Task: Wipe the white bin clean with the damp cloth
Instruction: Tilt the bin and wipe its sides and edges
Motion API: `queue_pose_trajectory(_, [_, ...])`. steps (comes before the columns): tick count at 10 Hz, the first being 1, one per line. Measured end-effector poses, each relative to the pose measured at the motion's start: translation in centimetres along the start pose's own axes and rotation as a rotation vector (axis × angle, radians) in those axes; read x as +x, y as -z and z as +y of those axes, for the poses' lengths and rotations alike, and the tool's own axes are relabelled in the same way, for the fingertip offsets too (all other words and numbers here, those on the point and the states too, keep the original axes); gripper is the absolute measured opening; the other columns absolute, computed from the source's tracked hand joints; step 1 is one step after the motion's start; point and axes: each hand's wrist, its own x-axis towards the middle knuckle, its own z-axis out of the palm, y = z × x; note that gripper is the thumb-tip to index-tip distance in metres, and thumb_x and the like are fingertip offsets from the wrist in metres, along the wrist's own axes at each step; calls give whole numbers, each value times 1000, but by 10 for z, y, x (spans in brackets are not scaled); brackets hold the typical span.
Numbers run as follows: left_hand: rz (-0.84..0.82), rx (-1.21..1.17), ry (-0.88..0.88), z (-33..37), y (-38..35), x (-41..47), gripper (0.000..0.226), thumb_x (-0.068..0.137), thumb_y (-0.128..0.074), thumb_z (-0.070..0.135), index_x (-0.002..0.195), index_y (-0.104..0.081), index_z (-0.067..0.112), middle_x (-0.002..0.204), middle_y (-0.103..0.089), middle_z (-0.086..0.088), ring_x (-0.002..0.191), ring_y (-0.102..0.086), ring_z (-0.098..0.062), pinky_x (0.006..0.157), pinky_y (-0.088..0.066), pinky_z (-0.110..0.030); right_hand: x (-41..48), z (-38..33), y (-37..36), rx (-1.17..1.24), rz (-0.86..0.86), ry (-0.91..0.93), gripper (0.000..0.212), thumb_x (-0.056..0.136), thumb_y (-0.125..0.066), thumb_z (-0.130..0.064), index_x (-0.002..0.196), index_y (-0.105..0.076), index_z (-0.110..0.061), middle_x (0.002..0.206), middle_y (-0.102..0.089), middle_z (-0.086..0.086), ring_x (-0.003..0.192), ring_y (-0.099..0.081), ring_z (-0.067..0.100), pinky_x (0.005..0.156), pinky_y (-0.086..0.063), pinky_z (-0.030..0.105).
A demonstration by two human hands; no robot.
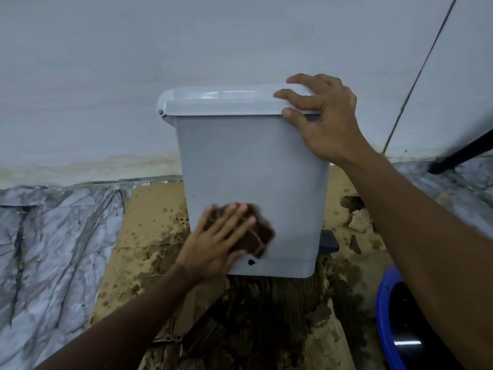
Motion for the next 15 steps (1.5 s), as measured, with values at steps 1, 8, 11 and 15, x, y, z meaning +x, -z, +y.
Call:
queue_pose_trajectory(1, [82,0,282,-34,21,30,69,104,-27,51,161,-15,13,166,-11,-17,156,-2,-29,125,4,-52,1,-1,0,3,9,-7,26,92,-59,-38,115,-69,-43,138,-53,-21,133,-37,11,109,-10,32])
queue_pose_trajectory(8, [120,-84,394,-12,30,79,72,106,-30,46,158,-11,0,165,-6,-25,155,1,-34,126,3,-48,2,3,-3,15,11,13,27,90,-54,-47,115,-63,-47,138,-53,-20,132,-38,16,114,-22,52])
queue_pose_trajectory(11, [15,-74,121,7,-2,-4,65,107,-25,46,158,-18,6,164,-15,-20,156,-5,-32,127,-4,-47,1,5,-3,47,24,21,25,88,-52,-51,112,-60,-51,138,-54,-19,132,-39,16,113,-24,54])
queue_pose_trajectory(15, [421,-427,900,2,11,56,67,104,-41,32,157,-19,-3,165,-15,-24,155,-12,-37,125,-14,-52,1,8,-4,45,35,27,25,89,-54,-50,113,-61,-51,138,-55,-18,133,-39,16,112,-25,55])
